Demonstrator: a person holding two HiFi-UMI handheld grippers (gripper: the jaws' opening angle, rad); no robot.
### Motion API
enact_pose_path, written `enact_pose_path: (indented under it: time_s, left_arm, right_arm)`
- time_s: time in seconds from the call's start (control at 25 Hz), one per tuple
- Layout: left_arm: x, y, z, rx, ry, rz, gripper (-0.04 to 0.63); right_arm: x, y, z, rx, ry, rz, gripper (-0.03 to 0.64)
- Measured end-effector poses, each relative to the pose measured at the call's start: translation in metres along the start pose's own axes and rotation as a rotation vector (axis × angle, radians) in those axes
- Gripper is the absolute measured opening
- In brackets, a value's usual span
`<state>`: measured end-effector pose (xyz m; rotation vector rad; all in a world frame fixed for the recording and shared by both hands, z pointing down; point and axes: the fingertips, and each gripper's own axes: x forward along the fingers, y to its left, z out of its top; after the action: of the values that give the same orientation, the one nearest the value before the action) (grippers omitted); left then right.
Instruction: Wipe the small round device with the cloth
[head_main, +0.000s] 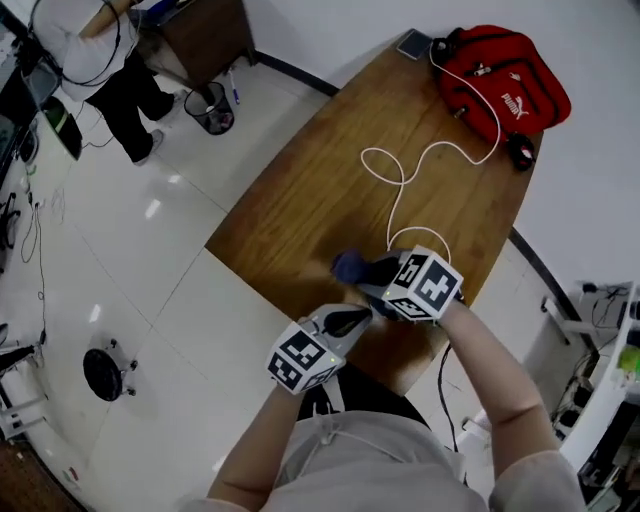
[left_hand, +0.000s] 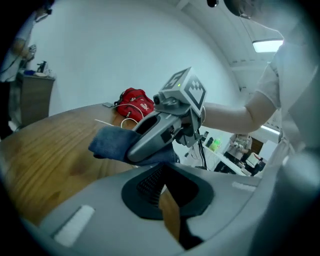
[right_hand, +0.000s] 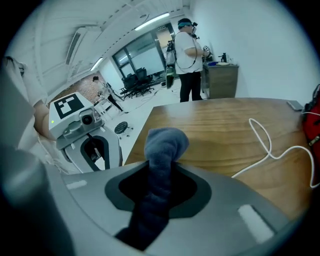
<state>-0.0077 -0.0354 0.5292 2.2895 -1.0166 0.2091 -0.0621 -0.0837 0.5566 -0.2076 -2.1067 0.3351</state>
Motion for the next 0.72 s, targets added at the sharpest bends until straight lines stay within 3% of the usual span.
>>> enact_pose_path:
  time_s: [0.12,0.4,0.6,0.72]
  left_arm:
    - [0.001,0.010,-0.003,-0.080,-0.067,0.076,0.006]
    - [0.002,0.025,-0.015,-0.159,-0.137,0.220,0.006]
    - [0.013,0.019,-0.017,-0.182,-0.154,0.243,0.006]
    - [0.015,0.020,-0.014,-0.183,-0.159,0.252,0.006]
  right_arm:
    - [0.016,-0.007,-0.001,-0.027,0.026,0.079,0.112]
    - [0.041,-0.025,-0.005,-0.093,0.052,0.171,0.110]
    - [0.050,-0.028,-0.021,-0.046,0.055,0.261,0.110]
    - [0.050,-0.037,-0.024,-0.025,0.036,0.261,0.110]
